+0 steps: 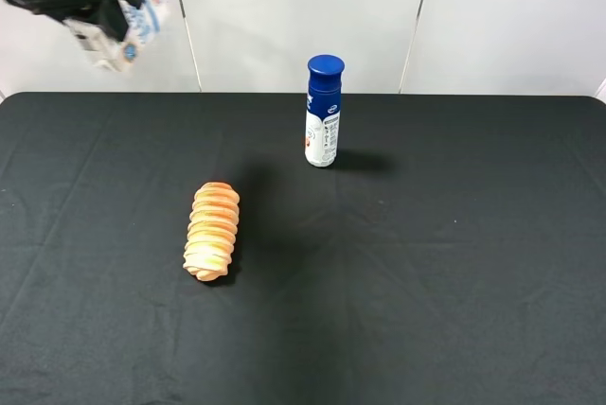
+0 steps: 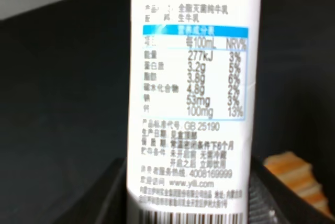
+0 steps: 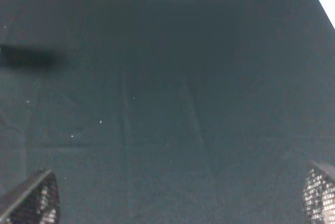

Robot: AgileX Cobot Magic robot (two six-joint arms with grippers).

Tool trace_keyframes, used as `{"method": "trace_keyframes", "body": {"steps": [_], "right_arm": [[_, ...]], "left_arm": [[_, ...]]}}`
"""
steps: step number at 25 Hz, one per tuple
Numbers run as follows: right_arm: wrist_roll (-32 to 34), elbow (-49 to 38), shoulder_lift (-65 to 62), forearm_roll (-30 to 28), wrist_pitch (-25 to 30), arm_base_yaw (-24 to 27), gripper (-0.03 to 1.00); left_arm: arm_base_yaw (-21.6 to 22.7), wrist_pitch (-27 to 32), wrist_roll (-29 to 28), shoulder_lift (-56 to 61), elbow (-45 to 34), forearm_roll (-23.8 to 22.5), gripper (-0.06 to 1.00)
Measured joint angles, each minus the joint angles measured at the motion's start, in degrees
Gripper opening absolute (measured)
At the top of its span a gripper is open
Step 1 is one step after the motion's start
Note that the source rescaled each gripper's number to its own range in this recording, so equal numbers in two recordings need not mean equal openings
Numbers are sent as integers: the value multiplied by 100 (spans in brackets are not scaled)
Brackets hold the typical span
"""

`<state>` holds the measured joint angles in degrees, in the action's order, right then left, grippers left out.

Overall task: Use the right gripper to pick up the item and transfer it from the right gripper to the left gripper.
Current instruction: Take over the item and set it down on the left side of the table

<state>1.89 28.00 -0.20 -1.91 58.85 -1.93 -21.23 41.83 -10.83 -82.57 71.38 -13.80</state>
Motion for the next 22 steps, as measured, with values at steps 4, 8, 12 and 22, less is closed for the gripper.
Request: {"method": "trace_keyframes", "body": {"steps": [4,8,12,22], "right_arm": [[0,0,0,0,0,0,100],[0,0,0,0,0,0,100],[0,0,0,0,0,0,100],[0,0,0,0,0,0,100]], "left_arm": [[527,-119,0,0,-322,274,2],[935,-368,80,0,-817,556,2],[1279,-635,189,0,-1360,741,2],[1537,-1100,362,0,-2402,754,2]]}}
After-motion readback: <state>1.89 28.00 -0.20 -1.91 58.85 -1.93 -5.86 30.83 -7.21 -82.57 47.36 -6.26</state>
